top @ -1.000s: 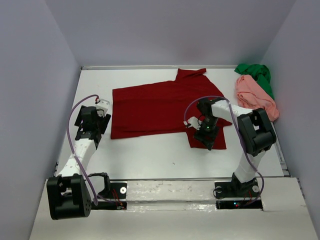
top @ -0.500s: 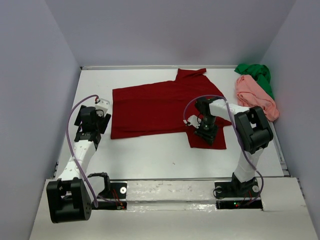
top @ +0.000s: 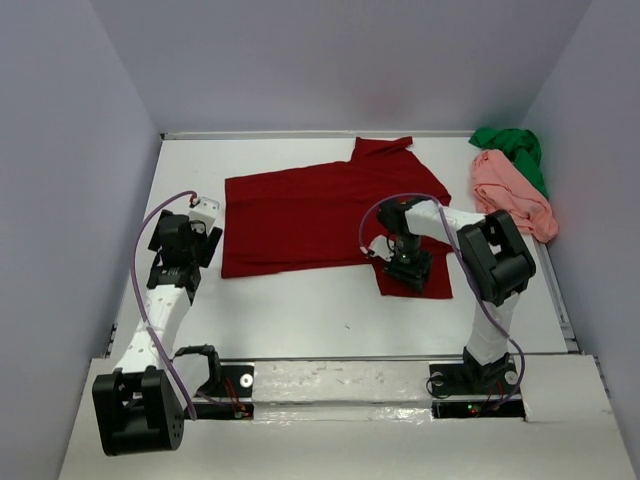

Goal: Fold and stack the t-shirts
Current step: Fold the flattened tshirt in 1/3 of the way

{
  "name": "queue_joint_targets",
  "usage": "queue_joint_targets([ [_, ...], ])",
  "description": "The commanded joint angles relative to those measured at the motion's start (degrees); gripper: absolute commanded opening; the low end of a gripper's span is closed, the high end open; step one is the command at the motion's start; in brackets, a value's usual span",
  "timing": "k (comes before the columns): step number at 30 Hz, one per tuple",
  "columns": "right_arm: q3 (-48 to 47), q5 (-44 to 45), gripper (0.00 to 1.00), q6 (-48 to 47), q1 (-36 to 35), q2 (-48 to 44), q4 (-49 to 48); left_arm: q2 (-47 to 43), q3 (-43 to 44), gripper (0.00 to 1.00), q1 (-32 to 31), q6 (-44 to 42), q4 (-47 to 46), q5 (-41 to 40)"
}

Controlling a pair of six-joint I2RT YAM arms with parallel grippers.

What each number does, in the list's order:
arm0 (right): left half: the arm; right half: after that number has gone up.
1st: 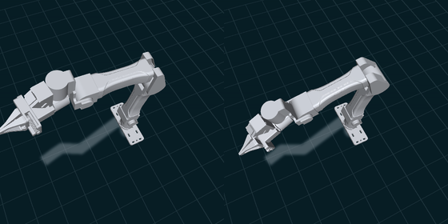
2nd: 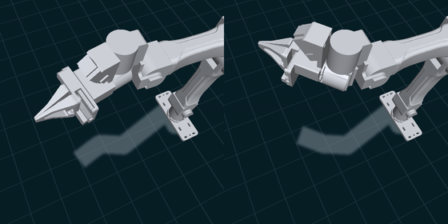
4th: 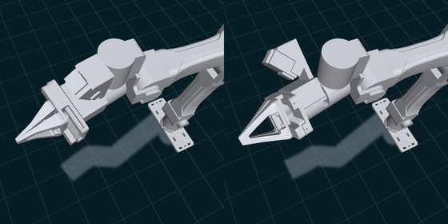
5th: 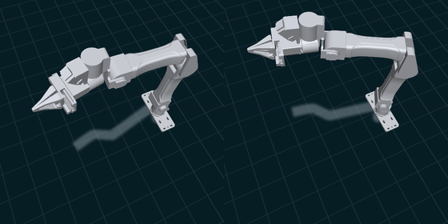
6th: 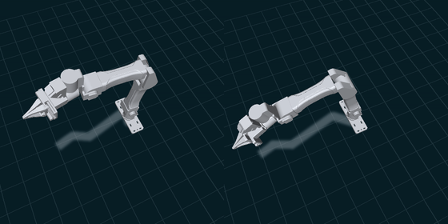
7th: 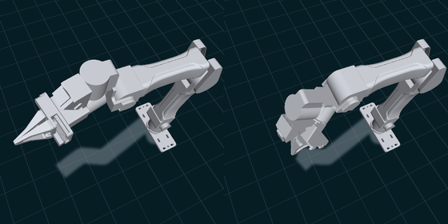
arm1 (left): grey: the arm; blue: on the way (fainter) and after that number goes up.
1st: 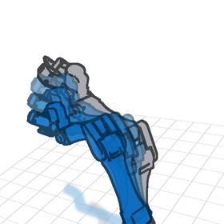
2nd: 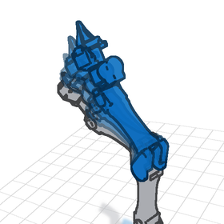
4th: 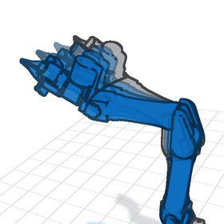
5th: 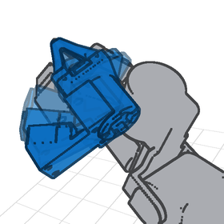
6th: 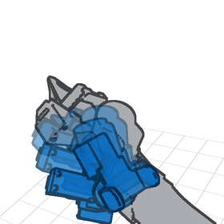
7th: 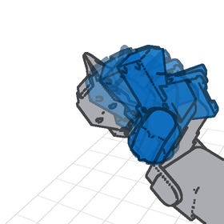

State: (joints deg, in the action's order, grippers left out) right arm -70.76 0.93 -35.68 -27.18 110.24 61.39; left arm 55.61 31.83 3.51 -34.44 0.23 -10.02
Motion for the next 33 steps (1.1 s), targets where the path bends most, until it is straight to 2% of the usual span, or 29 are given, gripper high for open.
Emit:
queue_joint_targets([
  [1,2.03,-4.62,0.52,-2.02,-0.77,1.13,-12.69,-1.65,-0.28,0.99,0.45,-0.37,-0.67,0.88],
  [6,3.96,-2.7,0.56,-2.38,-1.91,-0.9,-14.53,-1.83,-0.19,0.99,0.45,-0.37,-0.67,1.49],
  [11,7.56,0.46,0.53,-1.94,-3.67,-0.81,-21.65,-1.83,-0.19,0.99,0.45,-0.63,-0.58,2.11],
  [17,7.83,3.02,0.42,-0.18,-4.2,-0.37,-24.21,-1.83,-0.19,0.99,0.45,-0.63,-0.32,2.9],
  [18,7.75,3.37,0.28,0.08,-4.72,-0.11,-24.21,-1.91,-0.11,0.99,0.45,-0.72,-0.32,3.08],
  [22,7.39,4.25,0.02,0.61,-4.73,0.24,-23.77,-2.18,-0.11,0.99,0.45,-0.81,-0.32,3.25],
  [23,7.31,4.52,0.0,0.61,-4.73,0.33,-23.33,-2.26,-0.19,0.99,0.45,-0.9,-0.32,3.25],
  [33,3.44,6.35,0.0,0.53,-4.73,-5.82,-16.04,-2.7,-0.46,0.99,0.45,-1.25,-0.32,3.87],
])
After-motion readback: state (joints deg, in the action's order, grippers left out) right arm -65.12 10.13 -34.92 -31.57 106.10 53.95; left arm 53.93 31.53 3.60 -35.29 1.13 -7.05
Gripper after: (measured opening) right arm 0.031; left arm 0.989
